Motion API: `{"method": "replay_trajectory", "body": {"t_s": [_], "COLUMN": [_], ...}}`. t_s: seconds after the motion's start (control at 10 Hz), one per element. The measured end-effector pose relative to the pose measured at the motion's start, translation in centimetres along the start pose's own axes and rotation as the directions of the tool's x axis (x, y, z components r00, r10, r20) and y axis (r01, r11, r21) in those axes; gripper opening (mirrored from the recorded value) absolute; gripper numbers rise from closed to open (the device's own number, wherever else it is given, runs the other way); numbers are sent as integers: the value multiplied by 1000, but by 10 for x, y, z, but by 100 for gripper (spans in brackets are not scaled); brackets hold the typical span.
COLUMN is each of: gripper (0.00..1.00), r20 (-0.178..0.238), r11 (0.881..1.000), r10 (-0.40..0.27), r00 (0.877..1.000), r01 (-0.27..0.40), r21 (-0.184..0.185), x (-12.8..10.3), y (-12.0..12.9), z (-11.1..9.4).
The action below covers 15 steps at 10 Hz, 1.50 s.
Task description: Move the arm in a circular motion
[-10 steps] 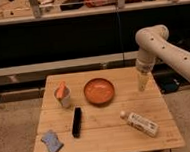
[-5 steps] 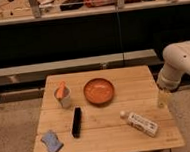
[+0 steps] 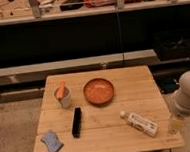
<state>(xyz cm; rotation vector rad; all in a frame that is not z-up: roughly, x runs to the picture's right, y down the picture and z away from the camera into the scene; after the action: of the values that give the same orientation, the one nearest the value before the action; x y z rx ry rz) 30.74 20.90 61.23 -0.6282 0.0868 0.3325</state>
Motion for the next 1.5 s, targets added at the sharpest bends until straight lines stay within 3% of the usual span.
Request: {"method": "replay_trajectory", "body": {"t_s": [0.2, 0.5, 0.7, 0.9, 1.1, 1.2, 1.3, 1.5], "gripper": [80, 80, 80, 80, 80, 80, 80, 80], "r20": [1, 6, 16, 20, 17, 17, 13, -6], "r11": [997, 983, 959, 937, 905, 893, 872, 855], "r10": [-72, -173, -275, -340, -419, -446, -485, -516], "r00": [997, 985, 961, 940, 908, 895, 875, 857], "r01": [72, 173, 273, 338, 416, 443, 482, 515], "r21": [30, 59, 76, 84, 84, 84, 79, 66], "x": [-41, -106, -173, -220, -279, -302, -337, -368], "y": [28, 37, 34, 28, 18, 9, -13, -51], "z": [-7, -12, -15, -16, -17, -17, -18, -18]}}
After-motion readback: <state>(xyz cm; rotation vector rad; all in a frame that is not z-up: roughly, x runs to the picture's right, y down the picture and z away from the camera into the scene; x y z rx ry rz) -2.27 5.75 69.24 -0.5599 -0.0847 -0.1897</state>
